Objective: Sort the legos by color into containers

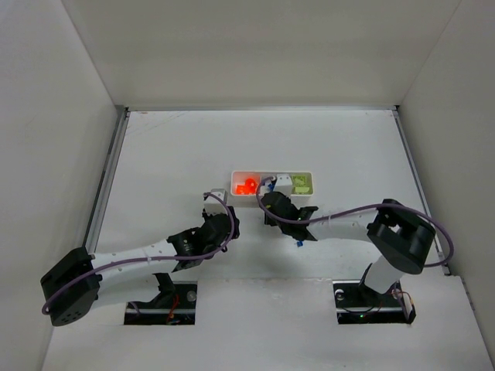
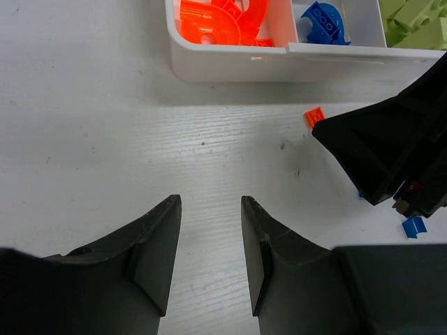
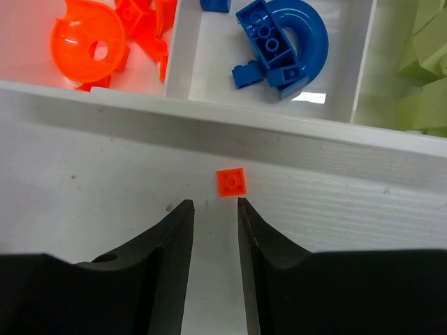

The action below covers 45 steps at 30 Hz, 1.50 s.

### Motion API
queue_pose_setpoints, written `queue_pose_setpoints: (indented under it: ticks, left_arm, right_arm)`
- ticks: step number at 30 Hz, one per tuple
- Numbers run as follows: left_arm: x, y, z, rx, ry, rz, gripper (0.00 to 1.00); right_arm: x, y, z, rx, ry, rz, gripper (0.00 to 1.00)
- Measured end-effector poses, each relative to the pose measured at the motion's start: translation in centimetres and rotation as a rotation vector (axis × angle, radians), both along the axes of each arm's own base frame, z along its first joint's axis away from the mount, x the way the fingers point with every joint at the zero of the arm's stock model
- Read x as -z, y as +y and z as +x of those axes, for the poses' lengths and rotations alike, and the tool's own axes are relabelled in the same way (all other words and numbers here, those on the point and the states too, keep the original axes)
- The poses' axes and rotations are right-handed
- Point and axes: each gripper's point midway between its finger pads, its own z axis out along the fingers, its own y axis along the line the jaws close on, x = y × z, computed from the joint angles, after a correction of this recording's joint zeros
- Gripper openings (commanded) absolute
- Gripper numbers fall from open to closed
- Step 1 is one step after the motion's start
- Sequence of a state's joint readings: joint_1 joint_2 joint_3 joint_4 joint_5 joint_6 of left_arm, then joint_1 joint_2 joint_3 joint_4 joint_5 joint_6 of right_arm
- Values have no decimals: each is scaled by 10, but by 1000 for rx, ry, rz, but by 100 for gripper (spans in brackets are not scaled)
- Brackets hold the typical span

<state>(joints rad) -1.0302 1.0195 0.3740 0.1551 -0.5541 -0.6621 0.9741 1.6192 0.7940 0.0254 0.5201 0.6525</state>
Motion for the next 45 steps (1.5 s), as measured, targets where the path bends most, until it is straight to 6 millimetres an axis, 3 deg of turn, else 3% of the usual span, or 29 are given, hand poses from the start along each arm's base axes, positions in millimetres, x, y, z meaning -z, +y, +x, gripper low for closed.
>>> queue_pose_setpoints:
  ticks: [6,10,20,27,32,37,41,45]
  left_arm:
    - [0,0,0,0,0,0,37]
    - [0,0,0,1,-1,0,37]
    - [0,0,0,1,-1,1,37]
    - [0,2,2,-5,-3,6,37]
    - [-2,6,6,-24,-8,2,37]
    - [-6,6,7,-23,-16,-6,37]
    - [-8,4,3,-9,-26,-20,37]
    - [-4,-2,-4,24,-23,-18,37]
  right_arm:
    - [5,-4,1,23,-17,-34,37]
    - [19,-8,2,31,-4,-72,37]
    - [18,-2,10,46,-29,-72,23]
    - [15,2,4,29,-33,-61,22]
    - [-18,14,-14,-28,-66,10,22]
    - [-54,26,-18,-54,-110,97,22]
    - [-71,37,-8,-71,-123,129,22]
    - [-82,44,21,-53,-139,150,23]
